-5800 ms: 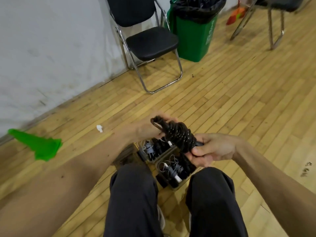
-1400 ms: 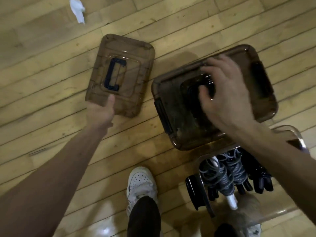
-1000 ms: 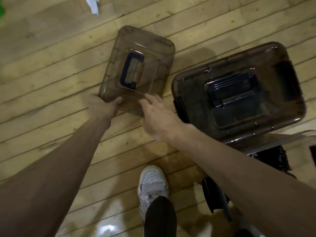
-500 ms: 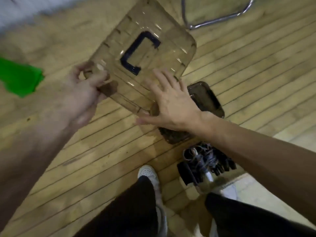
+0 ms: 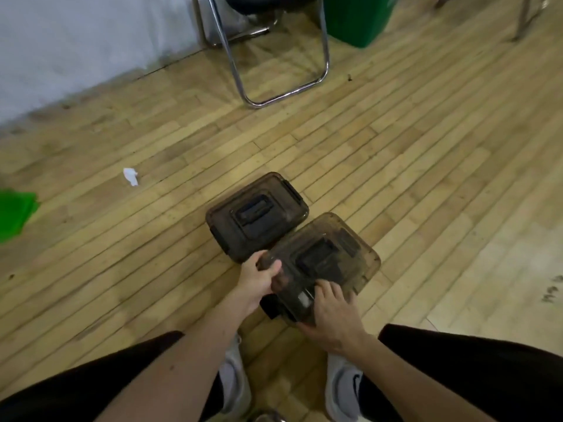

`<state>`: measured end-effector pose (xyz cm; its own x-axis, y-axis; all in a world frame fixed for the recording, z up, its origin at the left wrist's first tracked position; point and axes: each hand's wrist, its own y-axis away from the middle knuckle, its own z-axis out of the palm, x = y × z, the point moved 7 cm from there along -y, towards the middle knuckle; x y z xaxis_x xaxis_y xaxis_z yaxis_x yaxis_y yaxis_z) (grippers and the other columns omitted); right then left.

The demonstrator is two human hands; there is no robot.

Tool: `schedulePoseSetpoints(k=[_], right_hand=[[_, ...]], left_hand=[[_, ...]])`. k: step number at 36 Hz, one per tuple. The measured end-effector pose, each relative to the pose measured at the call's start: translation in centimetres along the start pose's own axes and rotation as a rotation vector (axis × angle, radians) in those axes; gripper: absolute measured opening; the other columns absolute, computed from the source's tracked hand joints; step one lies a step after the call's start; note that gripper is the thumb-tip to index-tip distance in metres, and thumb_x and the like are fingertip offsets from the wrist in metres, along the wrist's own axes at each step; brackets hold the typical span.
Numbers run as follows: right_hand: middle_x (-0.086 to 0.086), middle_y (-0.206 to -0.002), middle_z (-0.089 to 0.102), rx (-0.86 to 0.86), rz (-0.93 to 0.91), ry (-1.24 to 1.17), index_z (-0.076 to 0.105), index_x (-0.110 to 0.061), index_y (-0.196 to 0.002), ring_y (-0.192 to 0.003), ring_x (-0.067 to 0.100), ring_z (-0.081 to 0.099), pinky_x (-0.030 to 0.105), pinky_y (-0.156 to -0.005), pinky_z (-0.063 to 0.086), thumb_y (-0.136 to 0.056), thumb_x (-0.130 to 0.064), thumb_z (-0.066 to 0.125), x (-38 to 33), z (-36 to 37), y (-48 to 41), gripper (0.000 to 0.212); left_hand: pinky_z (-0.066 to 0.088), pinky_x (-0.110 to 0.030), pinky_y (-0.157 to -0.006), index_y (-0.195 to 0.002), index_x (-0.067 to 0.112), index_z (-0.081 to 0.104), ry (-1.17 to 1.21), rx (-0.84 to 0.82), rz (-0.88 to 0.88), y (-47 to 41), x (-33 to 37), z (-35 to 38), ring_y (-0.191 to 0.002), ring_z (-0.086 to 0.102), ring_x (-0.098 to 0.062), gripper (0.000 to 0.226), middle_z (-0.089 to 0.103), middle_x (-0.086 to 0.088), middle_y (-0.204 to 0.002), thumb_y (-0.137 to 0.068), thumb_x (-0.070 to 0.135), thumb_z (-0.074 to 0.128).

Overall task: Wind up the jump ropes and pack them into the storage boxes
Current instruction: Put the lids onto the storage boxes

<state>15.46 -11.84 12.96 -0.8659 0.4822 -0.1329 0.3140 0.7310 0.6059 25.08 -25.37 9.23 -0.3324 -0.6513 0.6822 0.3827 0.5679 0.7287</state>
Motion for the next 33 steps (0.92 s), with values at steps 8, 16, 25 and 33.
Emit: schedulePoseSetpoints(k=[8, 16, 25, 33], right_hand=[[0.013, -0.167, 0.008, -0.118, 0.021, 0.057, 0.012, -0.009, -0.159, -0.154, 0.033, 0.007, 0.062, -0.122, 0.013, -0.1, -0.056, 0.048, 1.1, 5.7, -3.7, 0.084], [0.001, -0.148, 0.036, -0.127, -0.041, -0.095, 0.039, -0.023, -0.149, -0.136, 0.023, 0.035, 0.047, -0.113, 0.034, -0.097, -0.061, 0.048, 1.6, 7.2, -7.7, 0.064], [0.014, -0.146, 0.041, 0.291, 0.264, -0.228, 0.037, -0.012, -0.15, -0.137, 0.033, 0.034, 0.048, -0.11, 0.035, -0.101, -0.035, 0.055, 12.6, -1.4, -14.3, 0.057], [0.018, -0.159, 0.032, 0.118, 0.416, -0.621, 0.021, -0.01, -0.158, -0.143, 0.038, 0.035, 0.052, -0.115, 0.034, -0.1, -0.032, 0.06, 17.6, 1.0, -17.1, 0.073]], left_hand=[[0.04, -0.049, -0.112, -0.146, 0.033, 0.042, -0.552, 0.198, 0.023, -4.7, -5.0, -0.4, -0.134, 0.041, -0.03, 0.048, 0.044, -0.005, -0.144, -0.101, 0.045, 0.05], [0.038, -0.053, -0.11, -0.146, 0.031, 0.042, -0.732, 0.321, 0.064, -7.0, -6.2, -1.0, -0.132, 0.038, -0.033, 0.05, 0.033, -0.011, -0.147, -0.099, 0.035, 0.058], [0.039, -0.05, -0.113, -0.154, 0.014, 0.023, -0.396, 0.316, -0.169, -6.7, -10.9, -2.9, -0.139, 0.04, -0.032, 0.092, 0.036, -0.013, -0.154, -0.087, 0.062, 0.063], [0.053, -0.05, -0.1, -0.15, 0.017, 0.029, -0.198, 0.271, -0.212, -7.2, -12.6, -2.2, -0.124, 0.056, -0.028, 0.088, 0.055, -0.005, -0.136, -0.082, 0.043, 0.079]])
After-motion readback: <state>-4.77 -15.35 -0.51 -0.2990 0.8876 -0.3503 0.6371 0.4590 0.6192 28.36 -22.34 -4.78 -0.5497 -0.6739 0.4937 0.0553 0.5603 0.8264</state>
